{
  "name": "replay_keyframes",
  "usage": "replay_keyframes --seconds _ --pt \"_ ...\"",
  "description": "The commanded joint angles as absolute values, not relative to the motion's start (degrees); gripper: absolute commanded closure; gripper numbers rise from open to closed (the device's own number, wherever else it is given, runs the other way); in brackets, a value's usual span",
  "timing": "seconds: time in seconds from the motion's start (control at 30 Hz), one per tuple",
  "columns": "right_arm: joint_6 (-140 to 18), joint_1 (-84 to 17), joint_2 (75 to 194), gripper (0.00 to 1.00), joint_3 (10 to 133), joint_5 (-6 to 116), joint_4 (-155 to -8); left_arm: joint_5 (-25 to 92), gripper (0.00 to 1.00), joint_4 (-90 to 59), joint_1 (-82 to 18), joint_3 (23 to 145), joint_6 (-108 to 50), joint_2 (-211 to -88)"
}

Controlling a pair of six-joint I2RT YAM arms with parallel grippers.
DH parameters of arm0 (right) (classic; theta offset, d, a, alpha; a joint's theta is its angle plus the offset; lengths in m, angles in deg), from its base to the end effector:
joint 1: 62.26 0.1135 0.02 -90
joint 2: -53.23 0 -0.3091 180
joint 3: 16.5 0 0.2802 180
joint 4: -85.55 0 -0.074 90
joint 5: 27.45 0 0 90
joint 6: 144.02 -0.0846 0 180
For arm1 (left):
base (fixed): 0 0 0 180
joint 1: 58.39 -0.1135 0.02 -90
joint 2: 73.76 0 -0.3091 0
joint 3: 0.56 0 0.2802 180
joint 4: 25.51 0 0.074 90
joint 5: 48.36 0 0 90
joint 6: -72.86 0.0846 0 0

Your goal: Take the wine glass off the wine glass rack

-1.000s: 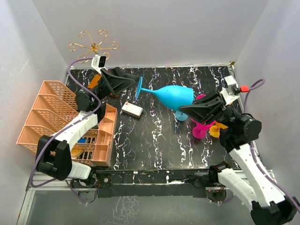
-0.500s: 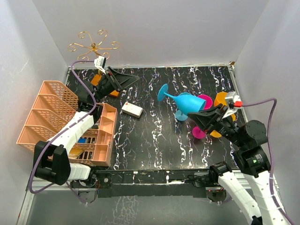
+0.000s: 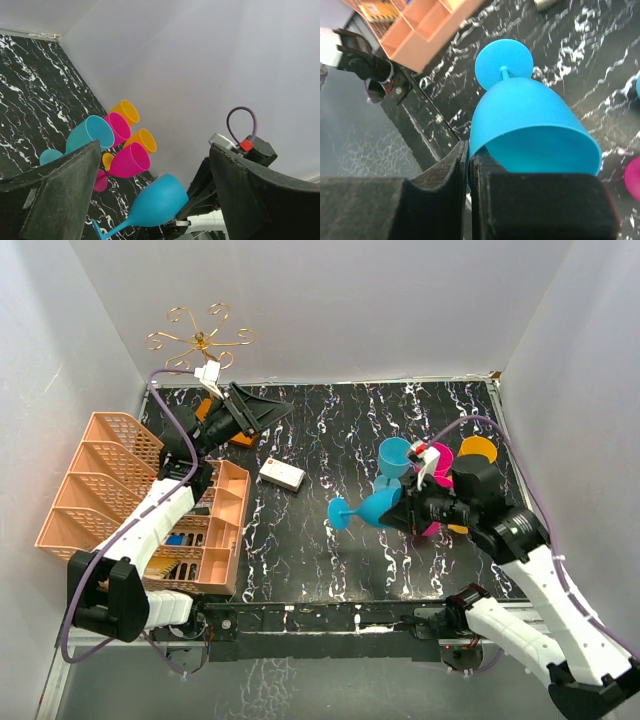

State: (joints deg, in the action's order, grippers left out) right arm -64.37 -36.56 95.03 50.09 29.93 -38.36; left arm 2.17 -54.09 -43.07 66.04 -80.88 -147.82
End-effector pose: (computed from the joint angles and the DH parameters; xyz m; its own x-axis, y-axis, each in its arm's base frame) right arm 0.1317 0.1140 0.3615 -0.6007 -0.1212 -0.7902 -0.6835 0.5906 0.4290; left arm 0.3165 -0.1425 0.4245 -0.5420 -0.5693 -0.6181 0.6549 0.1747 -0.7352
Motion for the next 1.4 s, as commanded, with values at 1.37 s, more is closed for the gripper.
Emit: replay_keyframes --seconds 1.37 --pt "-74.84 -26.59 134.89 0.92 72.54 70.99 -18.10 2.48 0.11 -46.14 -43.25 66.21 -71.96 -141.90"
